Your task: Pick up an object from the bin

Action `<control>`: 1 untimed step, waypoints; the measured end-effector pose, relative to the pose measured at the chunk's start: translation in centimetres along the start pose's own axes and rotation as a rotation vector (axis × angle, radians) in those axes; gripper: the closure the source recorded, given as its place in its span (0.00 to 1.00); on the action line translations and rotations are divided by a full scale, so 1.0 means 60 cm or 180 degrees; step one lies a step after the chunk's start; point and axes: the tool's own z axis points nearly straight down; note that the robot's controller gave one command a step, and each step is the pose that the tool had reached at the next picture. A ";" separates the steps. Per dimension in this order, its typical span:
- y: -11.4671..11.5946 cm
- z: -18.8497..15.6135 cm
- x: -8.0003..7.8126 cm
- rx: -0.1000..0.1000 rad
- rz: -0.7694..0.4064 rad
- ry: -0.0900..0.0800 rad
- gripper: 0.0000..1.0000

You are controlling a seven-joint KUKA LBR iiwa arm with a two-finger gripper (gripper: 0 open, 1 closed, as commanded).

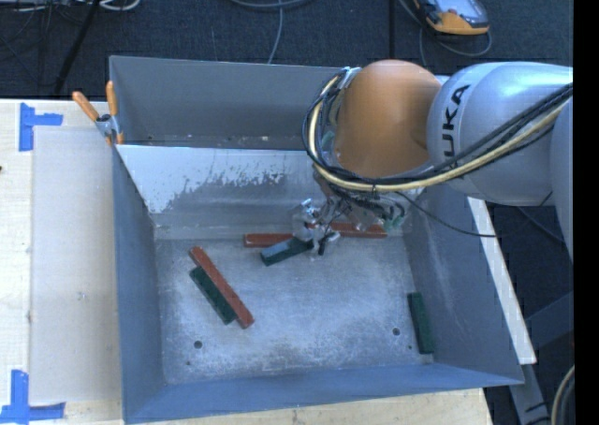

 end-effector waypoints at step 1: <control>0.000 -0.014 -0.001 -0.0009 0.0011 0.0015 1.00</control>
Offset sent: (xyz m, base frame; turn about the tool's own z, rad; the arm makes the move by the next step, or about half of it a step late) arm 0.0001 -0.0001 0.0083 0.0000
